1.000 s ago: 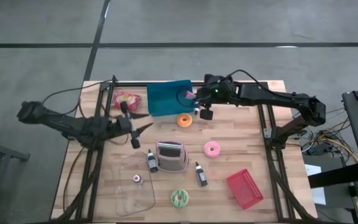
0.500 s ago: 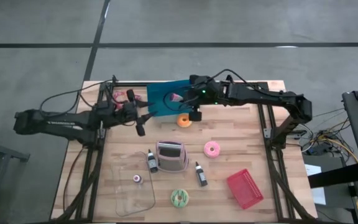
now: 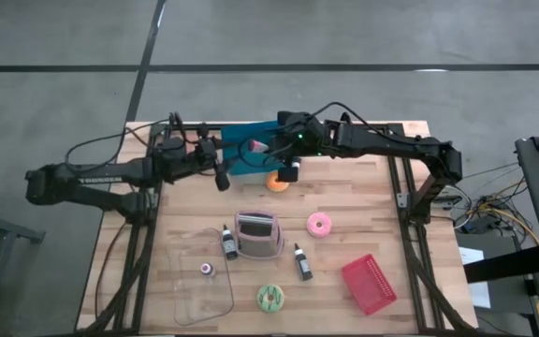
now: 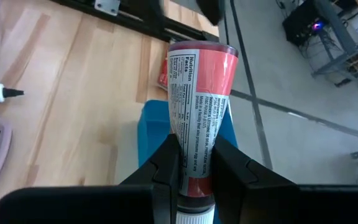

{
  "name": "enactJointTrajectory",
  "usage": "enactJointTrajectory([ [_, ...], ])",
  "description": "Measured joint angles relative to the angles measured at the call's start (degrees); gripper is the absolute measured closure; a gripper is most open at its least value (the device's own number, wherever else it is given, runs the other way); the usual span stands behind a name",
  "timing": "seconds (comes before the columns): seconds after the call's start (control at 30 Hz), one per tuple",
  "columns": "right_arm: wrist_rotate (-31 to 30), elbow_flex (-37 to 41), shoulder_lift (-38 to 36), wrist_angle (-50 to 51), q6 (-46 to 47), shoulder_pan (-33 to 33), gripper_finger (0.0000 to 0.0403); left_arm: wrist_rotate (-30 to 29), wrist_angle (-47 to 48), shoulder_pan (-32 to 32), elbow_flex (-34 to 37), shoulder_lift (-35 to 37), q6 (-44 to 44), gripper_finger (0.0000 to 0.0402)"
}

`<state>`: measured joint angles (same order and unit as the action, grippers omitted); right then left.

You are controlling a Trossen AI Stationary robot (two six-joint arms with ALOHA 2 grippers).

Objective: Pick & Place Food Item
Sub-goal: Put the pink food coloring bottle into the transparent bin

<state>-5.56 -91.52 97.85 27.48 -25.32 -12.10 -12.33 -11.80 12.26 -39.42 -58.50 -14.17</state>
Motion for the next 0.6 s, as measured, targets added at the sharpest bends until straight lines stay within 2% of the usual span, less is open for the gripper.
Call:
enactJointTrajectory([
  [0.23,0.0,0.0,0.1,0.2,-0.2,0.3,0.0349,8.5,-0.6,2.1,-1.5,-2.3,0.4,0.0225],
  [0.33,0.0,0.0,0.1,0.2,-0.2,0.4,0.0349,12.2,-0.5,2.7,-2.0,-3.7,0.9,0.0209],
  [0.6,-0.9,0.0,0.1,0.8,-0.2,0.2,0.0349,11.9,-0.5,3.6,-4.7,-7.7,1.1,0.0153],
])
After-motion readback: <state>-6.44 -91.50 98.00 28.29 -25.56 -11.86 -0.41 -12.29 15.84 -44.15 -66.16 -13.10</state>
